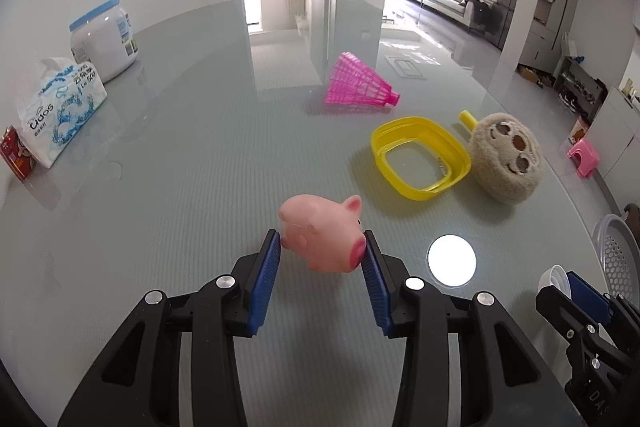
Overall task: Collect trash
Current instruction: 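Grasp the pink pig toy with the left tool while the right tool holds the cap, then carry the cap and pig over the grey basket and open both tools, then swing both open tools back toward the table items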
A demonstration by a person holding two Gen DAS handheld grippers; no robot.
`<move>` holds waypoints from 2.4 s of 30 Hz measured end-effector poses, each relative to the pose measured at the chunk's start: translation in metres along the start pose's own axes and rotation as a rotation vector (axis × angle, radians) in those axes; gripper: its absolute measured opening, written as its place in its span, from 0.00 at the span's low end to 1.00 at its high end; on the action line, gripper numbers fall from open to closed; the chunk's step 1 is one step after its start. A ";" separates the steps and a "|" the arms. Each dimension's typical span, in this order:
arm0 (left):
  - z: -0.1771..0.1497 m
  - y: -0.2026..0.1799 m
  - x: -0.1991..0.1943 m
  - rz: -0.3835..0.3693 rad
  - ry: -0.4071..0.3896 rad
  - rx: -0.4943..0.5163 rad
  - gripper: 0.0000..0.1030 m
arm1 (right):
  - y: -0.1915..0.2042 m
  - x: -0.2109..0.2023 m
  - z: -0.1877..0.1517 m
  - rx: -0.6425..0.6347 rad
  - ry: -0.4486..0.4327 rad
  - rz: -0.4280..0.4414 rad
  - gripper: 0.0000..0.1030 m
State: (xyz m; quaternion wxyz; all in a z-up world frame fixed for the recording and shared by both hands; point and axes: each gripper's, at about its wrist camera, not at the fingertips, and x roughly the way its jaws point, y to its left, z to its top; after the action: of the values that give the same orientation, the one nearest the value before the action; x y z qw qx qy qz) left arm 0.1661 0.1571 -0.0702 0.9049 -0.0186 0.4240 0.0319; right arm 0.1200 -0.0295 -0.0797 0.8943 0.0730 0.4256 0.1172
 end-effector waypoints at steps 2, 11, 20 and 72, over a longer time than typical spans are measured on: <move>-0.003 -0.005 -0.009 -0.013 -0.015 0.011 0.39 | -0.004 -0.006 -0.001 0.008 -0.006 -0.004 0.38; -0.020 -0.040 -0.049 -0.087 -0.059 0.080 0.39 | -0.025 -0.044 -0.016 0.031 -0.052 -0.035 0.38; -0.038 -0.115 -0.074 -0.202 -0.070 0.183 0.39 | -0.088 -0.096 -0.041 0.118 -0.097 -0.128 0.38; -0.079 -0.296 -0.069 -0.423 0.053 0.451 0.59 | -0.248 -0.158 -0.103 0.394 -0.158 -0.287 0.62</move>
State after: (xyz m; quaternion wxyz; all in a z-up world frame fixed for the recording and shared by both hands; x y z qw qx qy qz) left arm 0.0833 -0.1460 -0.0662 0.8614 0.0940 0.4305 -0.2525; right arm -0.0204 -0.3080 -0.0840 0.9007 0.1937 0.3752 -0.1024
